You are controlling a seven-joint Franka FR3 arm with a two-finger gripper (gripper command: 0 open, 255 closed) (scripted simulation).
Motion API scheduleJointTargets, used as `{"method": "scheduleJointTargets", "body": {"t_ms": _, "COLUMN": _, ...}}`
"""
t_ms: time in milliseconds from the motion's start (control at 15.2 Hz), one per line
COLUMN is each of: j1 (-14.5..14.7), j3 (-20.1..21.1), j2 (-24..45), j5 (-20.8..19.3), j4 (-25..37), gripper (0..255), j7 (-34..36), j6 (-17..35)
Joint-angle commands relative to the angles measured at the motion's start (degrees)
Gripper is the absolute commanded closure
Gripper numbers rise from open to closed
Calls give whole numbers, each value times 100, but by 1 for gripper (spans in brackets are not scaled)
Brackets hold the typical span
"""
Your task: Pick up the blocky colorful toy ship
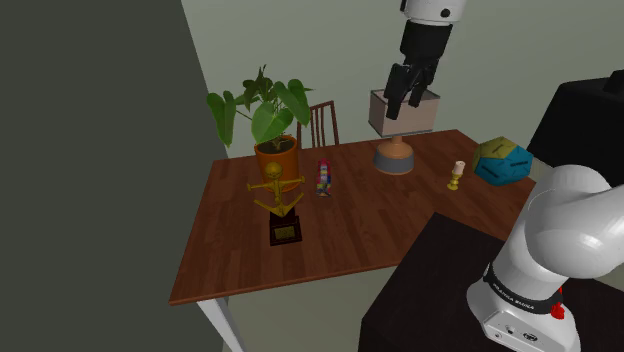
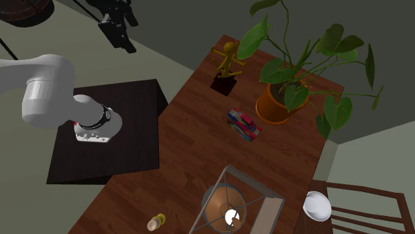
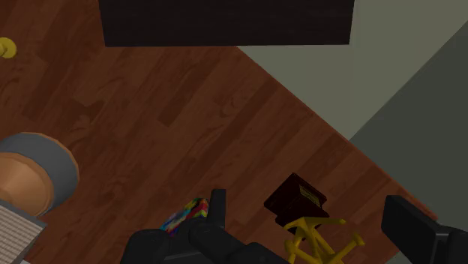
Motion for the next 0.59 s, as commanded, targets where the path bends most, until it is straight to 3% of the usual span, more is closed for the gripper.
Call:
{"method": "scheduleJointTargets", "body": {"t_ms": 0, "j1": 0, "j3": 0, "j2": 0, "j5": 0, "j4": 0, "gripper": 0, "j7": 0, "j6": 0}}
{"method": "scheduleJointTargets", "body": {"t_ms": 528, "j1": -216, "j3": 49, "j2": 1243, "j5": -7, "j4": -292, "gripper": 0, "j7": 296, "j6": 1357}}
